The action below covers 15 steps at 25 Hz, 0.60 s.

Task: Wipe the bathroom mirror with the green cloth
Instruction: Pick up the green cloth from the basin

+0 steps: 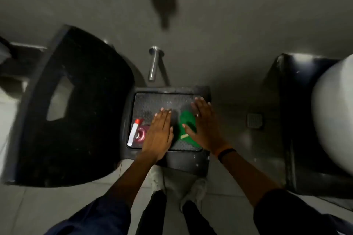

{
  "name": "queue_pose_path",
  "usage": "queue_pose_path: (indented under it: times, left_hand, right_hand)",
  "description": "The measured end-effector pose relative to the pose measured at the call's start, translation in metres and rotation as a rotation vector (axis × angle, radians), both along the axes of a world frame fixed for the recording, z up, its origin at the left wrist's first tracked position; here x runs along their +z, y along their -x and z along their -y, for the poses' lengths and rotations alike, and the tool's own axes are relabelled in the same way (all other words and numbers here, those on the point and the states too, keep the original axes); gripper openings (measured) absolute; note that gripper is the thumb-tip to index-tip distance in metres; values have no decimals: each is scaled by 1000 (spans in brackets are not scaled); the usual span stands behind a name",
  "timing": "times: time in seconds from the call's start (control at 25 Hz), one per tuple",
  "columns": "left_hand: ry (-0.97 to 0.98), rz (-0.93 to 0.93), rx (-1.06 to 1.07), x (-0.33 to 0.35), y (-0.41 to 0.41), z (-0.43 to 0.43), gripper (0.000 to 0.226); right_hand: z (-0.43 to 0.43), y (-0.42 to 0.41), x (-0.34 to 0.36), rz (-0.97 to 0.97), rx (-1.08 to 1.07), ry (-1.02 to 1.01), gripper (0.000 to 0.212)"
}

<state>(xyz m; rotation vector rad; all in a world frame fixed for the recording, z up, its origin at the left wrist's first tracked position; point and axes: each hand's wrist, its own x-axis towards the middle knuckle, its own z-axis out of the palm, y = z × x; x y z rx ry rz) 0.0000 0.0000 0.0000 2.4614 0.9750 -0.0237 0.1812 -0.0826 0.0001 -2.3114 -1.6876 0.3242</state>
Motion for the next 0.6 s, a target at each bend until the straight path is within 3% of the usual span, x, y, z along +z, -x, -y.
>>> queue_pose_path:
  times: [0.12, 0.36, 0.6]
  left_hand:
    - [20, -74, -39, -69, 3, -1, 59]
    - [-2, -118, -60, -159, -16, -5, 62]
    - [-2, -114, -51, -171, -20, 2, 64]
  right_hand:
    - [0, 6, -72, 35, 81, 146, 82]
    - [5, 4, -161, 141, 173, 190, 80]
    - [0, 0, -179, 313, 149, 5, 58]
